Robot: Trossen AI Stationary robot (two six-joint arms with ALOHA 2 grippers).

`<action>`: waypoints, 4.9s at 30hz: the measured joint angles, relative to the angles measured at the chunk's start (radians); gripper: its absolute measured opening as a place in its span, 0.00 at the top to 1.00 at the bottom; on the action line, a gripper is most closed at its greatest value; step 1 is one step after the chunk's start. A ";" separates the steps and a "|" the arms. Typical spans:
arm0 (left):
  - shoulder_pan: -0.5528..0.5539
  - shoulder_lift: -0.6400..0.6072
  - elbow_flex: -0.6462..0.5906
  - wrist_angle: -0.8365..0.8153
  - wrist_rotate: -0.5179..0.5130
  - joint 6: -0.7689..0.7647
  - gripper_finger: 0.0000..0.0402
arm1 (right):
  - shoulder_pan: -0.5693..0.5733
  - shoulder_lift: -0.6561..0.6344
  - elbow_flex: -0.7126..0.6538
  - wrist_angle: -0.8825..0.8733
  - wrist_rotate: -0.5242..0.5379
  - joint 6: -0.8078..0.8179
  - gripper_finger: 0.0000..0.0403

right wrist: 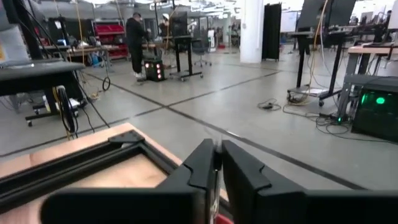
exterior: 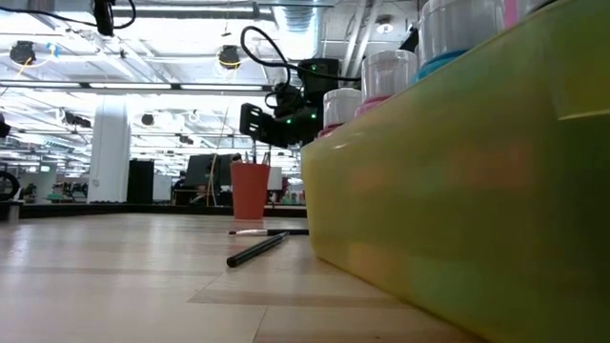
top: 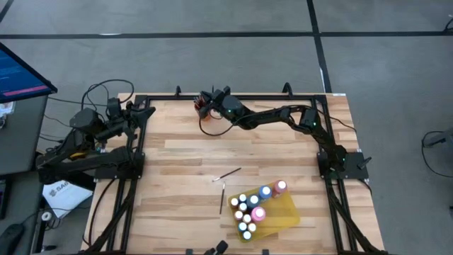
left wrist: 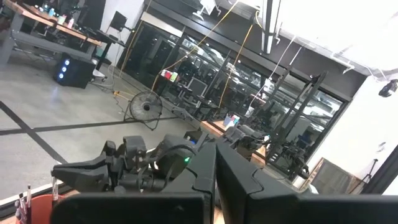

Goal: Pick & Place Paint Supplies
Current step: Put the black paint brush into the orange cup

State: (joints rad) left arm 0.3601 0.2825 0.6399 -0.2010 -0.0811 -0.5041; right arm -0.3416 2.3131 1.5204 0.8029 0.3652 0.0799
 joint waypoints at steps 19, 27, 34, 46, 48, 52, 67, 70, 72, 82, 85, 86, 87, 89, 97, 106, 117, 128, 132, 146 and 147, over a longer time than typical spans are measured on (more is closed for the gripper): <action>0.000 0.001 0.000 -0.001 -0.052 0.001 0.99 | 0.124 -0.284 0.143 -0.678 -0.105 -0.116 0.42; 0.000 0.003 0.000 -0.001 -0.053 0.021 0.99 | 0.266 -0.364 0.226 -1.302 -0.321 -0.146 0.46; 0.000 0.003 0.000 -0.001 -0.052 0.022 0.99 | 0.382 -0.260 0.225 -1.372 -0.346 -0.280 0.49; 0.000 0.003 0.000 -0.015 -0.035 0.022 0.99 | 0.467 -0.058 0.225 -1.362 -0.399 -0.326 0.55; 0.000 0.003 0.000 -0.023 -0.023 0.021 0.99 | 0.472 -0.039 0.227 -1.333 -0.399 -0.327 0.55; 0.000 0.003 0.000 -0.033 -0.023 0.021 0.99 | 0.471 -0.032 0.227 -1.341 -0.399 -0.342 0.57; 0.000 0.003 0.000 -0.045 -0.019 0.021 0.99 | 0.458 0.041 0.238 -1.255 -0.431 -0.342 0.66; -0.001 0.003 0.000 -0.046 -0.017 0.021 0.99 | 0.458 0.041 0.239 -1.293 -0.429 -0.314 0.68; -0.001 0.003 0.000 -0.047 -0.017 0.021 0.99 | 0.457 0.041 0.238 -1.299 -0.429 -0.305 0.69; 0.000 0.003 0.000 -0.046 -0.017 0.021 0.99 | 0.455 0.033 0.236 -1.371 -0.429 -0.291 0.70; 0.000 0.003 0.000 -0.046 -0.017 0.021 0.99 | 0.455 0.034 0.236 -1.375 -0.429 -0.291 0.71; 0.000 0.003 0.000 -0.046 -0.017 0.021 0.99 | 0.455 0.034 0.235 -1.377 -0.429 -0.291 0.72; 0.000 0.003 0.000 -0.046 -0.017 0.021 0.99 | 0.455 0.034 0.235 -1.379 -0.428 -0.291 0.73; 0.000 0.003 0.000 -0.046 -0.018 0.021 0.99 | 0.454 0.034 0.234 -1.383 -0.424 -0.289 0.78; 0.000 0.003 0.000 -0.046 -0.018 0.021 0.99 | 0.445 0.033 0.233 -1.399 -0.422 -0.289 0.99; 0.000 0.003 0.000 -0.045 -0.018 0.021 0.99 | 0.373 -0.041 0.272 -1.431 -0.411 -0.266 1.00; 0.000 0.003 0.000 -0.042 -0.019 0.021 0.99 | 0.212 -0.259 0.281 -0.967 -0.292 -0.224 1.00; 0.000 0.003 0.000 -0.038 -0.019 0.032 0.99 | 0.078 -0.142 0.281 -0.426 -0.260 -0.195 1.00; 0.000 0.003 0.000 -0.038 -0.019 0.040 0.99 | 0.050 -0.088 0.281 -0.355 -0.259 -0.194 1.00; 0.000 0.003 0.000 -0.043 -0.019 0.074 0.99 | -0.015 -0.066 0.283 -0.354 -0.229 -0.170 1.00; 0.000 0.003 0.000 -0.043 -0.019 0.074 0.99 | -0.014 -0.066 0.277 -0.347 -0.229 -0.168 1.00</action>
State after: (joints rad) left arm 0.3603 0.2859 0.6395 -0.2441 -0.0998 -0.4301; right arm -0.3560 2.2475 1.7976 0.4556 0.1364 -0.0880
